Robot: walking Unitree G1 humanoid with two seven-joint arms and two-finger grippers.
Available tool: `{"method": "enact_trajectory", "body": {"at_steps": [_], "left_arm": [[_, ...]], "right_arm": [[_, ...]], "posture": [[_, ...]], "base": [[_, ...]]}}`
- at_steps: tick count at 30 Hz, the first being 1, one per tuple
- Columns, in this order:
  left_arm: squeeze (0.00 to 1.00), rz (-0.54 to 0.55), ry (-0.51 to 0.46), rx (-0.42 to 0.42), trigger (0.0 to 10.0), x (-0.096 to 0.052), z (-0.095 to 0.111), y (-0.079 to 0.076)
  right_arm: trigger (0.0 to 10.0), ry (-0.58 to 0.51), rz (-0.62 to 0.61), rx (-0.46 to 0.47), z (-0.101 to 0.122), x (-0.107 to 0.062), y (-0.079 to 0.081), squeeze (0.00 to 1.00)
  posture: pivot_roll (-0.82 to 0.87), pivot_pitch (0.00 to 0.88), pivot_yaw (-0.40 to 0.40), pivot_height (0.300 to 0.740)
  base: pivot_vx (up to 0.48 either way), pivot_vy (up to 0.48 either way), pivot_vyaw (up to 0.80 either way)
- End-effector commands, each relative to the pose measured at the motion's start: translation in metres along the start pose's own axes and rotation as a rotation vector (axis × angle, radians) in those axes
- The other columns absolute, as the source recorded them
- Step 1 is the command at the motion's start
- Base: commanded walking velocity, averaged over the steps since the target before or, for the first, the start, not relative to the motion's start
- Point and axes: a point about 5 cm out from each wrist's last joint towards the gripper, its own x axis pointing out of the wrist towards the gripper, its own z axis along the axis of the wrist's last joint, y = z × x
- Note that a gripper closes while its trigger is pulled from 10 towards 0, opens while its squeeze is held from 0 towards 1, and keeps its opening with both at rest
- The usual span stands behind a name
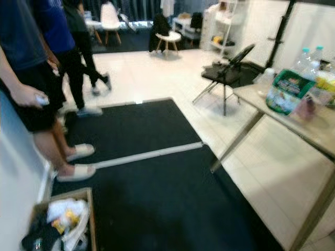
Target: Restocking fridge
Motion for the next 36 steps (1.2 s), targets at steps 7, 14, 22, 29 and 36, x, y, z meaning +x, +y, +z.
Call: {"method": "enact_trajectory", "body": {"at_steps": [7,14,22,29,36], "left_arm": [[0.0,0.005,0.042,-0.005,10.0,-0.0027,-0.0124,0.0015],[0.0,0.006,0.041,-0.031,10.0,-0.0026,-0.0128,0.001],[0.0,0.006,0.037,-0.03,10.0,-0.0021,-0.0118,0.0],[0.0,0.004,0.036,-0.028,10.0,-0.0018,-0.0109,-0.0005],[0.0,0.006,0.034,-0.023,10.0,-0.0021,-0.0112,0.0001]], "right_arm": [[10.0,-0.009,0.019,-0.005,0.003,0.0024,0.0065,0.0],[10.0,-0.006,0.015,0.001,0.0021,0.0024,0.0069,0.0],[10.0,-0.006,0.015,0.006,0.0017,0.0023,0.0068,0.0],[10.0,-0.005,0.014,0.007,0.0014,0.0022,0.0066,0.0],[10.0,-0.001,0.011,0.007,0.0004,0.0019,0.0058,0.0]], "posture": [[-0.08,0.037,-0.006,0.74],[-0.08,0.037,-0.006,0.74],[-0.08,0.037,-0.006,0.74],[-0.08,0.037,-0.006,0.74],[-0.08,0.038,-0.007,0.74]], "base": [[0.306,0.0,0.0],[0.037,0.0,0.0],[0.0,0.0,0.0],[0.0,0.0,0.0],[0.0,0.0,0.0]]}}
